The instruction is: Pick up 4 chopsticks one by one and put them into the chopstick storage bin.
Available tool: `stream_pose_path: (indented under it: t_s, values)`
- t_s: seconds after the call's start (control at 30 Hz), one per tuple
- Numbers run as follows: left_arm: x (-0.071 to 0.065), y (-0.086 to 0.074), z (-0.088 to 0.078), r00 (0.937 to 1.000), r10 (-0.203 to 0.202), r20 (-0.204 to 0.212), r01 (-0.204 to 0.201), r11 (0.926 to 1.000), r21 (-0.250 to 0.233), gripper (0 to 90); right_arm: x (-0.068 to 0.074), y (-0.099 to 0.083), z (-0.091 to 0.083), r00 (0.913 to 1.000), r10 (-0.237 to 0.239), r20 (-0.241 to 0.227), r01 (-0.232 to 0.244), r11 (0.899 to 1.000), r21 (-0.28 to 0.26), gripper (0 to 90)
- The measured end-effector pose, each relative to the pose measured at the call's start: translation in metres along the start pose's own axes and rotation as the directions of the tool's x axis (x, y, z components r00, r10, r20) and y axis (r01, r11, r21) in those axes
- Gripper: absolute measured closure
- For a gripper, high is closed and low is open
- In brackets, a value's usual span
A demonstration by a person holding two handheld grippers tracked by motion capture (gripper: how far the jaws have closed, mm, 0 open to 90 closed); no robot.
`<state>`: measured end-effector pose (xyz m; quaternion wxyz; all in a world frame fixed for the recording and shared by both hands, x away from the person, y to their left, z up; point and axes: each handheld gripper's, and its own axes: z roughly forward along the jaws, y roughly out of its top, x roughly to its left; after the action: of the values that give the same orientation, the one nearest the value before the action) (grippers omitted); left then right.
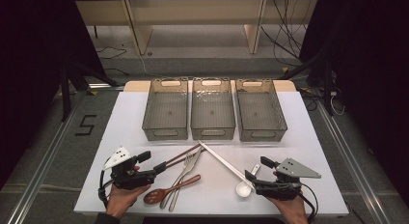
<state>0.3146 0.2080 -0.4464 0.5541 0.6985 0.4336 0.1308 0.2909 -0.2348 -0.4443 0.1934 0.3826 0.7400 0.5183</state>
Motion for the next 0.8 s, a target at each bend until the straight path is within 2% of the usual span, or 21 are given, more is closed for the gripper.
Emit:
stream_pose_path:
  t_s: [0.23, 0.57, 0.77, 0.8]
  values:
    - [0.0, 0.0, 0.0, 1.0, 0.001, 0.002, -0.001, 1.0, 0.0, 19.3, -0.001, 0.001, 0.0, 1.0, 0.002, 0.0, -0.002, 1.0, 0.009, 25.4]
    - [0.0, 0.0, 0.0, 1.0, 0.001, -0.001, -0.001, 1.0, 0.004, 19.3, -0.001, 0.004, 0.003, 1.0, -0.002, -0.001, 0.002, 0.999, 0.051, 27.1]
    - [0.001, 0.0, 0.0, 1.0, 0.003, -0.002, -0.003, 1.0, 0.003, 19.3, -0.002, 0.008, 0.008, 1.0, -0.001, -0.006, 0.002, 0.994, 0.114, 29.5]
    - [0.001, 0.0, 0.0, 1.0, 0.002, -0.003, -0.002, 1.0, 0.002, 19.3, -0.003, 0.012, 0.011, 1.0, -0.004, -0.001, 0.004, 0.989, 0.146, 30.8]
